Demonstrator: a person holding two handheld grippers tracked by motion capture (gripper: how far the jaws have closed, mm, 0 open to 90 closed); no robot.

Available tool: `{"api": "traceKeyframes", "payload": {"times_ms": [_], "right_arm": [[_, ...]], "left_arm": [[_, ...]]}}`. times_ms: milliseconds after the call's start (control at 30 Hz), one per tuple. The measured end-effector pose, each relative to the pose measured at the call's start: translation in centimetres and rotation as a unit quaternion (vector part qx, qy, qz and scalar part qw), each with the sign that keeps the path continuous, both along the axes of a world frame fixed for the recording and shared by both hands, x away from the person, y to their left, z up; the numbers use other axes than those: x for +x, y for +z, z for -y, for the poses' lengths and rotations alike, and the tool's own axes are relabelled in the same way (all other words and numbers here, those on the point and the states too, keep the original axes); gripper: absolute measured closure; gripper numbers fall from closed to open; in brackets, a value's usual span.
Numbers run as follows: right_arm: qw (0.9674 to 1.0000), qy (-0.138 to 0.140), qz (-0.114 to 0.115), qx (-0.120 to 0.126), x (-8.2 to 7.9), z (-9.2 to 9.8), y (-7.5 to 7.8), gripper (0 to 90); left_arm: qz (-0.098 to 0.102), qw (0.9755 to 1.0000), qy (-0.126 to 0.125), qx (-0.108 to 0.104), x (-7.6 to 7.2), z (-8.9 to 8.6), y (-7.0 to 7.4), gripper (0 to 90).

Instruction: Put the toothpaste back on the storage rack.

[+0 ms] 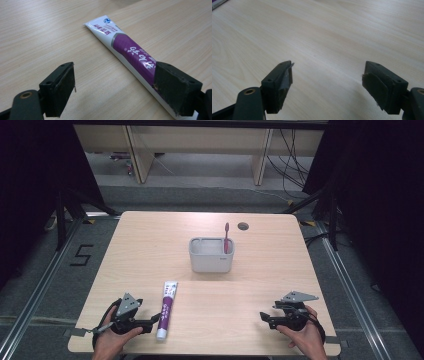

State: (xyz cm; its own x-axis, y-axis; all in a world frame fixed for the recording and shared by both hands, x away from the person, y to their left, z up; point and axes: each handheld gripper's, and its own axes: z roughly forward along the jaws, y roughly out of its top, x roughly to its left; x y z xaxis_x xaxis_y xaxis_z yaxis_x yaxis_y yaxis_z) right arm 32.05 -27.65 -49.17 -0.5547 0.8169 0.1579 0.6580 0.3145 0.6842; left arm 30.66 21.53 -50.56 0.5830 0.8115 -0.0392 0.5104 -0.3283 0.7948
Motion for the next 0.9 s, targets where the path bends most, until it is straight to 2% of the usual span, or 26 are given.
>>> {"api": "traceKeyframes", "payload": {"times_ms": [33,67,100,167,200,233,267,300,333,367,433,467,500,533,567,633,667,767,900], "right_arm": [[0.9998,0.016,0.008,0.004,0.2,0.2,-0.2,24.7],[0.9997,0.019,0.011,-0.011,0.1,0.3,-0.1,24.7],[0.9999,0.010,0.012,-0.008,0.0,0.2,-0.2,24.7],[0.9998,0.014,0.011,-0.002,-0.1,0.3,-0.4,24.9],[0.9999,0.014,0.009,-0.004,-0.2,0.3,-0.3,25.1],[0.9999,0.014,0.005,-0.004,-0.2,0.3,-0.2,25.2],[0.9999,0.014,0.002,-0.003,-0.3,0.4,-0.2,25.2],[0.9995,0.029,0.008,-0.005,-0.1,0.5,-0.3,25.2],[0.9999,0.009,0.009,0.003,-0.4,0.3,-0.5,25.2],[0.9999,0.008,0.002,-0.008,-0.4,0.5,-0.3,25.3],[0.9999,0.010,0.001,-0.008,-0.5,0.3,-0.5,25.3],[0.9999,0.009,-0.003,-0.012,-0.5,0.3,-0.4,25.4],[0.9999,0.011,-0.004,-0.004,-0.6,0.2,-0.5,25.5],[0.9999,0.014,-0.005,-0.002,-0.5,0.2,-0.5,25.5],[0.9999,0.015,-0.007,-0.001,-0.6,0.2,-0.3,25.5],[0.9998,0.021,-0.002,-0.001,-0.5,0.1,-0.4,25.6],[0.9997,0.022,0.002,-0.006,-0.4,0.1,-0.4,25.6],[0.9997,0.020,0.006,-0.015,-0.4,0.1,-0.4,25.6],[0.9998,0.016,-0.005,-0.005,-0.5,-0.1,-0.4,25.8]], "left_arm": [[-0.002,1.0000,0.000,-0.001,0.0,0.0,0.0,17.1],[-0.004,1.0000,-0.001,-0.005,0.0,0.0,0.0,17.2],[-0.007,1.0000,-0.002,-0.006,0.0,-0.1,0.1,17.3],[-0.008,0.9997,0.007,-0.021,0.0,0.2,0.0,17.4],[-0.010,0.9998,0.001,-0.016,0.0,0.1,0.0,17.4],[-0.011,0.9995,0.005,-0.028,-0.1,0.3,0.0,17.4],[-0.012,0.9998,-0.003,-0.016,-0.1,0.1,0.2,17.4],[-0.015,0.9998,-0.001,-0.013,-0.1,0.2,0.3,17.5],[-0.016,0.9998,-0.002,-0.012,-0.1,0.2,0.4,17.7],[-0.017,0.9997,-0.001,-0.016,-0.1,0.3,0.3,17.9],[-0.018,0.9991,-0.002,-0.038,-0.2,0.5,0.3,18.2],[-0.026,0.9992,-0.012,-0.029,-0.2,0.4,0.4,19.4],[-0.027,0.9989,-0.003,-0.039,-0.2,0.8,0.4,20.0],[-0.023,0.9991,-0.006,-0.035,-0.2,0.8,0.4,20.3],[-0.029,0.9992,-0.012,-0.024,-0.1,0.7,0.5,21.4],[-0.031,0.9992,-0.011,-0.024,0.0,0.9,0.6,23.3],[-0.027,0.9989,-0.001,-0.040,0.0,1.2,0.5,24.1],[-0.036,0.9991,-0.014,-0.020,0.3,1.3,1.0,25.4],[-0.037,0.9991,-0.010,-0.019,0.6,1.8,1.8,26.7]]}}
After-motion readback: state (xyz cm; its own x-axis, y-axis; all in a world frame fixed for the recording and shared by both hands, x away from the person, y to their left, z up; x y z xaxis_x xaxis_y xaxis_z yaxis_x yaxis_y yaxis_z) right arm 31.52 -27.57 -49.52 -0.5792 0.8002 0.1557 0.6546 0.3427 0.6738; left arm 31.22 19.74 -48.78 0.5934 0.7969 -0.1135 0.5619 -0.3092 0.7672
